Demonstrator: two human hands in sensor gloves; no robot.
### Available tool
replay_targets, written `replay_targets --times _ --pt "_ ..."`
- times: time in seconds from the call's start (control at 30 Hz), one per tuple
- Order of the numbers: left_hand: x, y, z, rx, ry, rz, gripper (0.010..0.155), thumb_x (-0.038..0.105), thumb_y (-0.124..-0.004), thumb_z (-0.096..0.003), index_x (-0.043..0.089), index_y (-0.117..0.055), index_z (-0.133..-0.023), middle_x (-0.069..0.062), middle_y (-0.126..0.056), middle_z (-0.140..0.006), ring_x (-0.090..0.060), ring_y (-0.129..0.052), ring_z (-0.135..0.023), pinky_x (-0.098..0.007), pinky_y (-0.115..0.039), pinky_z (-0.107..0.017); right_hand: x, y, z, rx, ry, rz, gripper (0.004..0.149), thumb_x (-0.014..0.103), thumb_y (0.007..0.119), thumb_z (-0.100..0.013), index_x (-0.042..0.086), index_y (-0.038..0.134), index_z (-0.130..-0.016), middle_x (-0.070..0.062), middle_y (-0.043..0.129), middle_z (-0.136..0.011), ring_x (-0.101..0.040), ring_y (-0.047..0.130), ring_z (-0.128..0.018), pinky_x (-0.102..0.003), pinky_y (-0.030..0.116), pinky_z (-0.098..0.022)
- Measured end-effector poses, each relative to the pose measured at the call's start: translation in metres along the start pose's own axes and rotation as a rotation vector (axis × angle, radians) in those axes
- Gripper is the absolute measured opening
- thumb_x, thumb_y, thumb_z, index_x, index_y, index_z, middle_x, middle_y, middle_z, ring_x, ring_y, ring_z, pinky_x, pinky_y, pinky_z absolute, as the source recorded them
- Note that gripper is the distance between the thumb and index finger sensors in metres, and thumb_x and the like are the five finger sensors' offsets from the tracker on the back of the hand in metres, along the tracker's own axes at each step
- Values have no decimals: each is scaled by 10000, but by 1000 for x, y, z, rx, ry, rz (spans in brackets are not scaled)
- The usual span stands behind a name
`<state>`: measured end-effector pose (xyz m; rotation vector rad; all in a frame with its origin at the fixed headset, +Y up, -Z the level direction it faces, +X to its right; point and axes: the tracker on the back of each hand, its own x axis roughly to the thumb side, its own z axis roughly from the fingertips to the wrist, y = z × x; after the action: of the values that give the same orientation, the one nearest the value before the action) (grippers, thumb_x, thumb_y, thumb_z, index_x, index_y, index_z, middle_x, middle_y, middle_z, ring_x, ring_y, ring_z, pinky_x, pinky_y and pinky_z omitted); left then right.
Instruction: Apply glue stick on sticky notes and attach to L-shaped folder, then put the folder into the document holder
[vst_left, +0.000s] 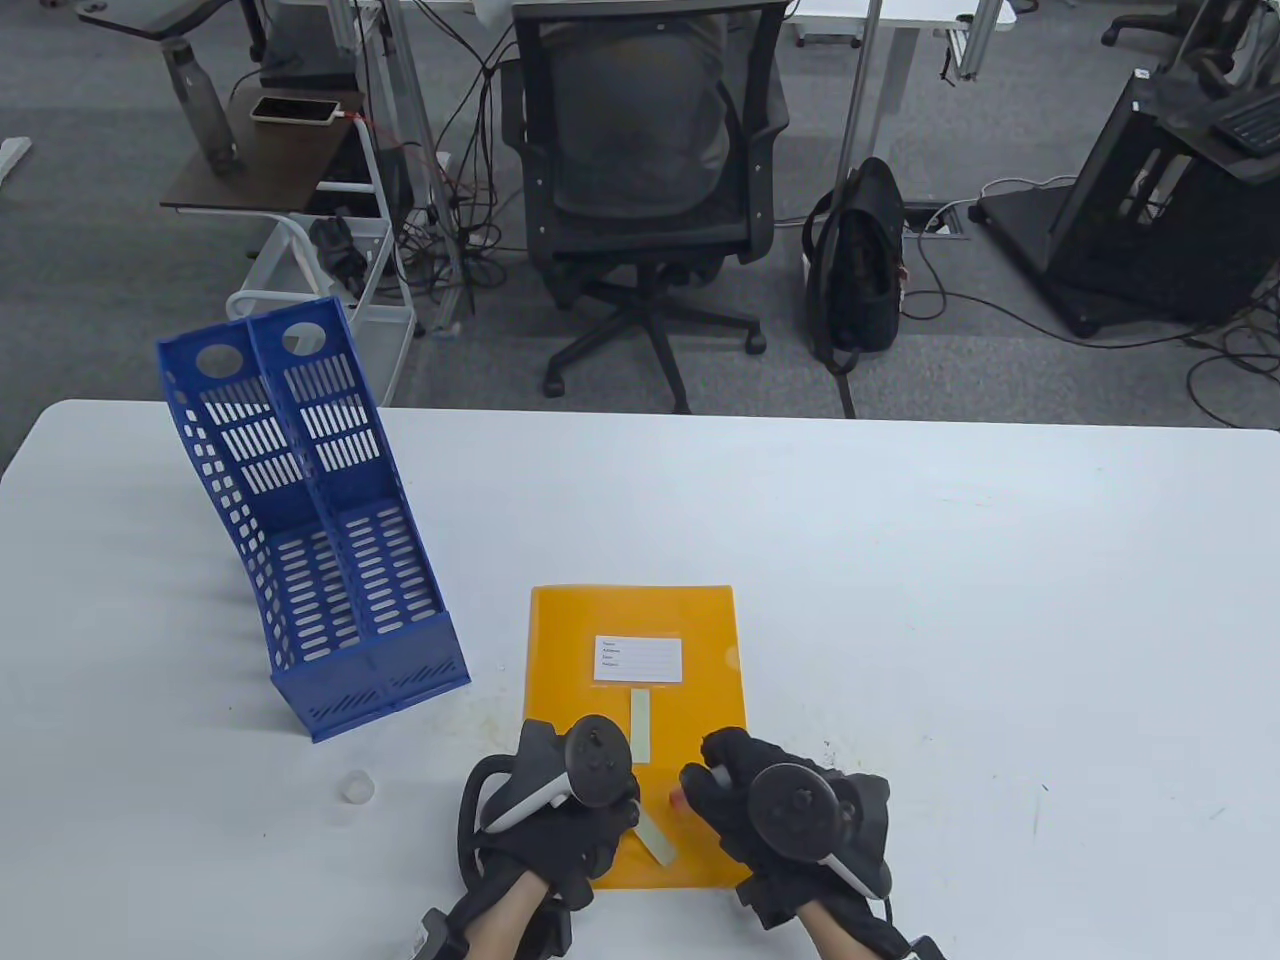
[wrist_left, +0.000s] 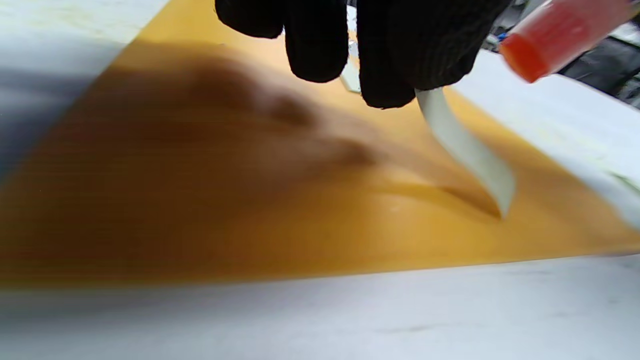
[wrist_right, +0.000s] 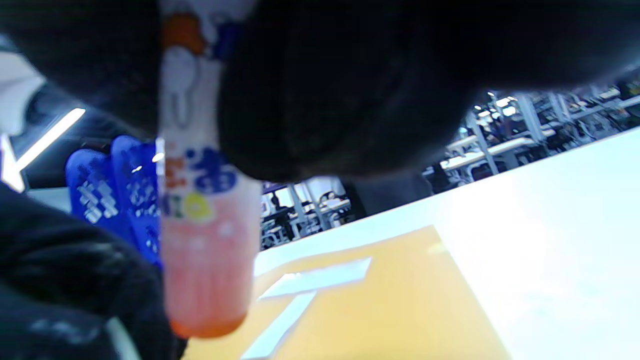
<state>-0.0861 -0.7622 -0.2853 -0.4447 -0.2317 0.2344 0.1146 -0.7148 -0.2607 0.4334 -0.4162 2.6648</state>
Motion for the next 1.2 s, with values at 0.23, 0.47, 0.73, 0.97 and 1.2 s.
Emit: replay_targets --times 0.23,0.47,0.73,0.97,1.2 --pt "-1 -6 -3 42 89 -95 388 409 -762 -512 270 -805 -872 -92 -617 -1098 -378 -452 -1079 -658 -333 -768 34 15 6 26 -126 76 482 532 893 -413 136 941 -684 -69 1033 -382 -217 1016 -191 -385 884 -125" --pt "-1 -7 -4 38 94 -87 396 407 -762 -512 259 -802 -877 -88 -607 -1098 -376 -456 -1078 -659 -341 -769 47 28 4 77 -166 170 455 517 876 -429 164 941 -709 -77 1028 -414 -228 1015 -216 -391 883 -145" --pt "-1 -7 -3 35 99 -87 396 409 -760 -513 263 -797 -879 -83 -602 -1099 -376 -457 -1079 -658 -345 -769 51 36 3 123 -164 225 468 518 869 -432 155 936 -719 -79 1027 -418 -227 1013 -218 -390 882 -146" --pt "0 -7 -3 31 104 -94 393 410 -755 -516 269 -789 -882 -77 -594 -1099 -372 -457 -1080 -656 -347 -771 59 38 4 130 -197 273 467 512 880 -428 141 961 -701 -80 1027 -358 -203 998 -162 -375 873 -106" --pt "-1 -7 -3 29 107 -80 393 412 -753 -516 272 -785 -882 -73 -587 -1098 -369 -453 -1082 -654 -348 -773 64 37 0 164 -206 305 419 495 897 -427 145 996 -635 -74 1022 -263 -174 971 -83 -356 857 -51"
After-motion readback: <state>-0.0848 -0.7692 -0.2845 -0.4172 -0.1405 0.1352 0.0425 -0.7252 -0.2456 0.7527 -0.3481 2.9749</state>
